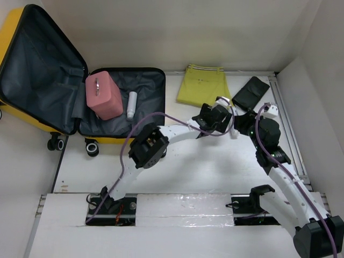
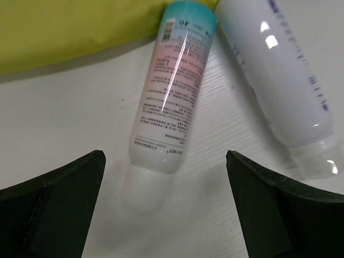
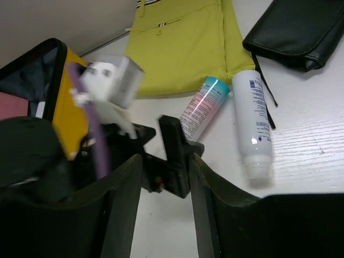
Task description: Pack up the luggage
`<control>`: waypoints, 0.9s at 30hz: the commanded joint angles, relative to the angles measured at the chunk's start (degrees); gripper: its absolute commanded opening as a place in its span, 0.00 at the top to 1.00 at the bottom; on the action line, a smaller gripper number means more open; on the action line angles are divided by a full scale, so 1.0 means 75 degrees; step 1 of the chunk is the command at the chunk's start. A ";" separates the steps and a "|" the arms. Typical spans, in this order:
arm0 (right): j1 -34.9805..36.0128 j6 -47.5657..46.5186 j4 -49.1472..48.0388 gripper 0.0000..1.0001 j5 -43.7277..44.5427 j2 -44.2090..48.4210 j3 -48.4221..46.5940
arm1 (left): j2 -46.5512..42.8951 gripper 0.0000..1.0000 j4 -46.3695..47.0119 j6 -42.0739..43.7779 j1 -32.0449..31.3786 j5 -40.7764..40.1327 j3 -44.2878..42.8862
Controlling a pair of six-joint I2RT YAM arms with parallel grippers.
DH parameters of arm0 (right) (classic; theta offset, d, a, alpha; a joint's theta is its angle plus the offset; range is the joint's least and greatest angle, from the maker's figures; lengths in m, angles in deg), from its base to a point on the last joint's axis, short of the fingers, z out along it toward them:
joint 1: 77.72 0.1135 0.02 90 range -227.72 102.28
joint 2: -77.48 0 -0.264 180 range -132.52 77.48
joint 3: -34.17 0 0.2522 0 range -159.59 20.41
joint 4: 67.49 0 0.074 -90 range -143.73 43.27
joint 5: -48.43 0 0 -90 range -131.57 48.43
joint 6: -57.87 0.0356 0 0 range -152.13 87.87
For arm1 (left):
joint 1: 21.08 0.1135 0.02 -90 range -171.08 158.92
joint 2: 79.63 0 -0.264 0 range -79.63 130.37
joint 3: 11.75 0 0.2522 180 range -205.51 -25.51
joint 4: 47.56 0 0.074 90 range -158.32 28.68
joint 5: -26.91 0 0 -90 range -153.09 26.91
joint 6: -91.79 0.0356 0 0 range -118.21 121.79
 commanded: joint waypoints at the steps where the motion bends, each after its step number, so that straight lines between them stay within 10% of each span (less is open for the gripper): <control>1: 0.0074 0.0052 -0.0173 0.54 0.0058 0.0016 -0.0018 | 0.0296 0.09 -0.0208 0.0442 0.0017 -0.0038 -0.0802; 7: 0.0004 0.0052 -0.0173 0.54 -0.0013 0.0086 -0.0018 | 0.1235 0.17 -0.0477 0.0325 0.0182 0.0030 -0.1600; 16: 0.0004 0.0052 -0.0243 0.54 -0.0083 0.0180 -0.0018 | -0.0107 0.85 0.0810 -0.0003 0.0264 -0.0203 0.0796; 27: 0.0004 -0.0019 -0.0383 0.54 -0.0564 0.0180 -0.0018 | -0.4703 0.90 0.1351 -0.1290 0.0498 -0.2074 0.3999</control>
